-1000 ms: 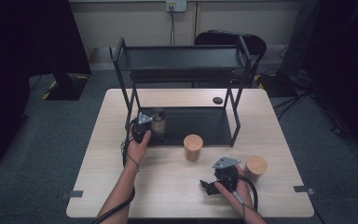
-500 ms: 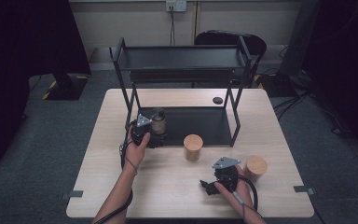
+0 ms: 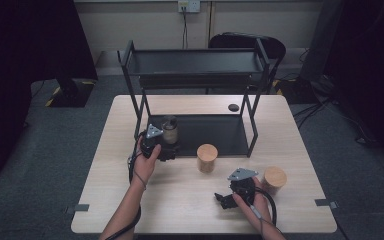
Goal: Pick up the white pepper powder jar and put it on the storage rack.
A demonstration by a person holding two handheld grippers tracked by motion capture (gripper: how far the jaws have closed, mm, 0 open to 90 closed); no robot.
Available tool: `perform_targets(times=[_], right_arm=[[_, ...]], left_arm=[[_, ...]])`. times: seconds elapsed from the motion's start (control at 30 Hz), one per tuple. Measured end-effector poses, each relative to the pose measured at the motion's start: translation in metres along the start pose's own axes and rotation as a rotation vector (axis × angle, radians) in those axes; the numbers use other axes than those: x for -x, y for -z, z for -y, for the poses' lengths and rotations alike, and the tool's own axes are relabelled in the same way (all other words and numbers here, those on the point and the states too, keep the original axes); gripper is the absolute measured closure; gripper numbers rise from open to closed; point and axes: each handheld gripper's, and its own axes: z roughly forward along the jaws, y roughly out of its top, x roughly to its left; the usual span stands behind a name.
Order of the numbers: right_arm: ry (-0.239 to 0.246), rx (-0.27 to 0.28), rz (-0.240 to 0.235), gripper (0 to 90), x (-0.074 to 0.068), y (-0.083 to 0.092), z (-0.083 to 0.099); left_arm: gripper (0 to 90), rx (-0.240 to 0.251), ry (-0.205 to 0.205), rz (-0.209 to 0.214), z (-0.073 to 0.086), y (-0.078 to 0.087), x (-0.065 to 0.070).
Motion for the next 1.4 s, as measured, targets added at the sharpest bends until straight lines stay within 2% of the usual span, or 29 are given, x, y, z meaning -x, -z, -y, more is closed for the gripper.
perform_targets(times=[0.47,0.6,1.4], right_arm=[[0.000,0.000,0.000,0.0,0.000,0.000,0.000],[0.000,0.000,0.000,0.0,0.000,0.000,0.000],[0.000,0.000,0.000,0.0,0.000,0.000,0.000]], left_arm=[[3.1,-0.001,-0.004,0.018,0.006,0.004,0.005],[3.2,0.006,0.009,0.022,0.009,0.006,0.004],[3.1,-0.014,-0.021,0.058,0.020,0.015,0.011]])
